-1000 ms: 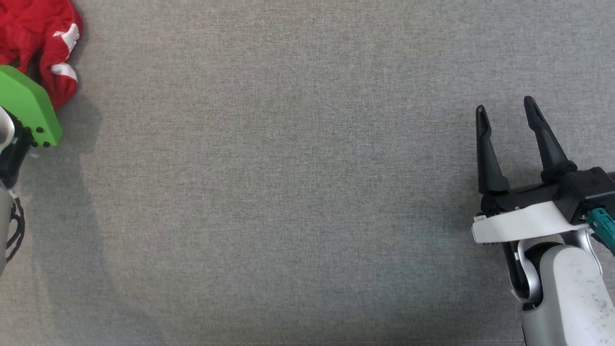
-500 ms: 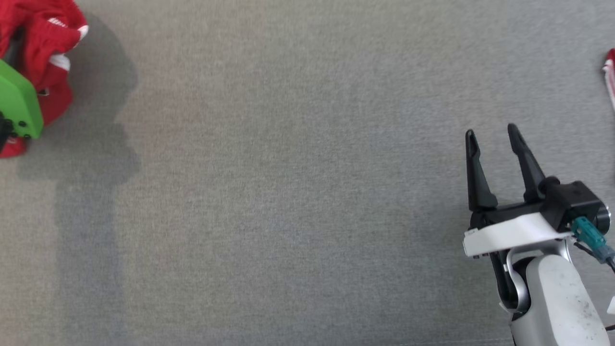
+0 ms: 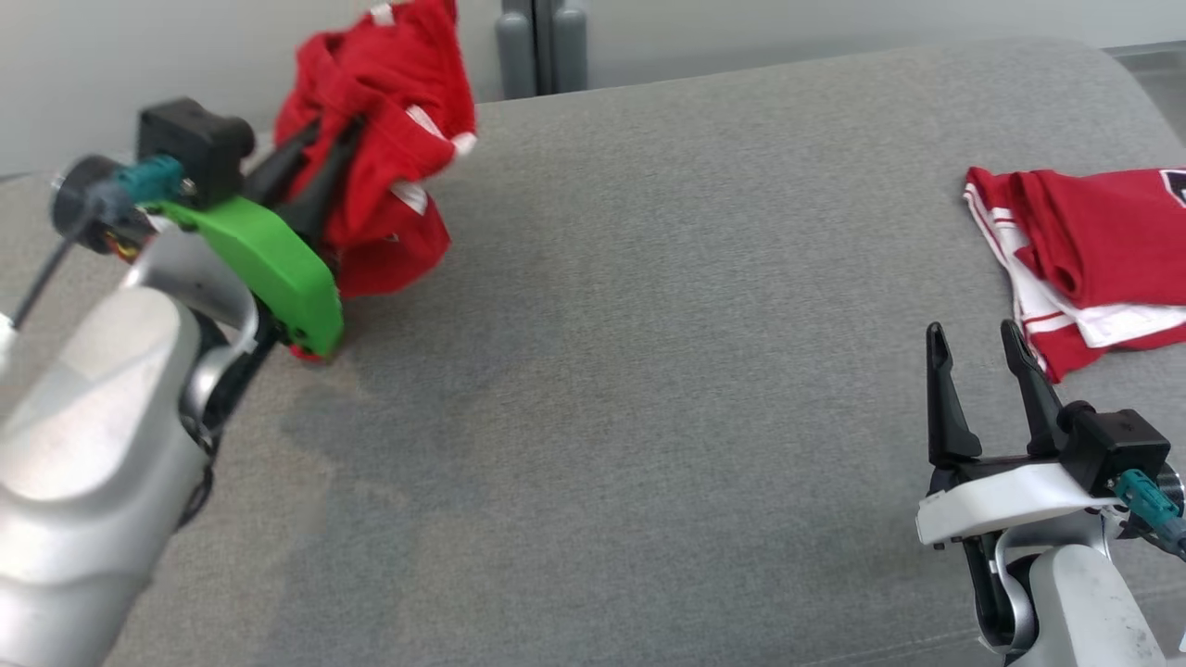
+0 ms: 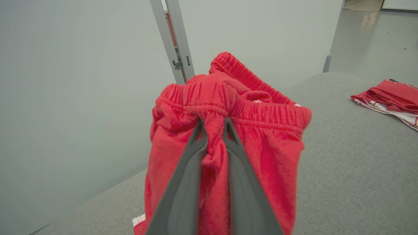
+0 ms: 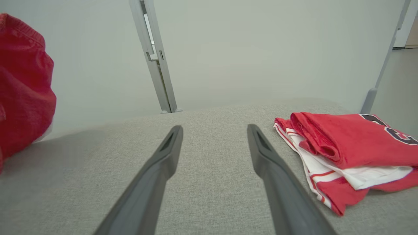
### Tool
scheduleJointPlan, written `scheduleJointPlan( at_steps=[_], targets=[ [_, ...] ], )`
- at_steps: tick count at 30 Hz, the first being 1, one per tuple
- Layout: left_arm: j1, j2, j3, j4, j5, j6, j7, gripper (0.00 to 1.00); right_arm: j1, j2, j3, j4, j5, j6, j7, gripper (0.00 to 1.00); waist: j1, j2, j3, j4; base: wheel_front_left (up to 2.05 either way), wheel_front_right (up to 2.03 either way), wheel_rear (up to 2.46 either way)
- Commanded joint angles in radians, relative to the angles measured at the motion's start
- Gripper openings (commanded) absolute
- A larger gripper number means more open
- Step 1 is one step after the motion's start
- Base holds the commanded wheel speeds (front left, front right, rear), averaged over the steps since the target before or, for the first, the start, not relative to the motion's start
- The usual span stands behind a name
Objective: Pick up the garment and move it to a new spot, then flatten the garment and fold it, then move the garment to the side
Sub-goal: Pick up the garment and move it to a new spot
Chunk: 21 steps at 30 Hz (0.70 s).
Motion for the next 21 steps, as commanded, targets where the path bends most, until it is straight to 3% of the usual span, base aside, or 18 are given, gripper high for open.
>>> scheduleJointPlan(
  at_steps=[1,10,21],
  targets=[
    [0.047,-0.016,-0.008,-0.017,-0.009,0.002,-0.024,0.00,0.016,-0.002,0.001,0.005,0.009,-0.002,-0.006,1.00,0.0000,-0.0001,-0.046,-0.069,0.00,0.00,0.00],
    [0.292,-0.170,-0.087,0.036,0.003,0.069,-0.207,0.00,-0.002,-0.002,0.008,0.022,0.030,-0.002,-0.007,1.00,0.0000,-0.0001,-0.003,-0.115,0.00,0.00,0.00],
    [0.353,-0.356,-0.166,0.211,0.043,0.070,-0.283,0.00,-0.010,-0.002,0.035,0.051,0.043,-0.002,-0.008,1.00,0.0000,-0.0001,0.001,-0.104,0.00,0.00,0.00]
  ],
)
